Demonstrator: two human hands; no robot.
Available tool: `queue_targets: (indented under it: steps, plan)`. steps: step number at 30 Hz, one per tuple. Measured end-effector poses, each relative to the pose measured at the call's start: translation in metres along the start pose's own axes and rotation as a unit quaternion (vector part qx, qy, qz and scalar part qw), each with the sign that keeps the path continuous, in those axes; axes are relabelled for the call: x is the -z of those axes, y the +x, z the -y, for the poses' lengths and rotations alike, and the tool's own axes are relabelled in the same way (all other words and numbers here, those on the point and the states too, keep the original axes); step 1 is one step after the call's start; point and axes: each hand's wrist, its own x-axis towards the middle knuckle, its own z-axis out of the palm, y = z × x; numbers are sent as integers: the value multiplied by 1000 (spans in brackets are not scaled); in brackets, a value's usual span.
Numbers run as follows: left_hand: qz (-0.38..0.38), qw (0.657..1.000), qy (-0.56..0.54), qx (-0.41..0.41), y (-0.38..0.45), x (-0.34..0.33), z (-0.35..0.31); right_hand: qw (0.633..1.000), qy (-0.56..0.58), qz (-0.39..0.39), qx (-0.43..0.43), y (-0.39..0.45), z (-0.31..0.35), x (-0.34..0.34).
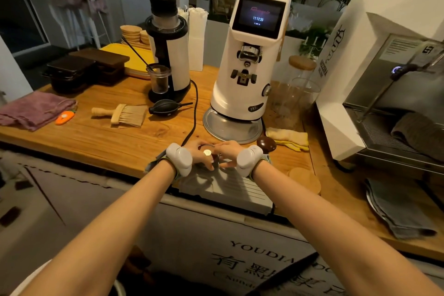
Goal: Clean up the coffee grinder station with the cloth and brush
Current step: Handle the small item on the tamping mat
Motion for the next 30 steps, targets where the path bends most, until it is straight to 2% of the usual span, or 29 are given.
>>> queue_targets:
  steps: [3,6,11,14,17,18,19,22,25,30]
  plan:
    - [-26,1000,-5,2,4,-4,1,996,77,19,-28,-6,-2,5]
    - [-42,999,-5,-9,6,-6,1,997,67,29,0,-10,-1,5]
    - [-76,997,15,-17,5,-9,-1,998,50,29,-8,-11,-5,3]
    - [-59,997,23,-36,6,-13,-9,993,114,-9,-43,-12,-7,4]
    - [-44,996,57,-46,9,-19,-21,996,79,-2,-52,-13,-14,6]
    - [-41,996,71,-46,10,-21,-26,991,114,-6,-74,-15,-14,10]
    - [-38,995,75,-47,11,-24,-30,994,94,-18,-54,-12,-17,8]
    - [-40,995,62,-61,18,-30,-39,989,92,-31,-116,-8,-21,8]
    - [-31,995,70,-58,24,-34,-45,985,112,-45,-120,-7,-24,8]
    - [-18,996,75,-51,32,-38,-45,972,165,-9,-165,-2,-34,9]
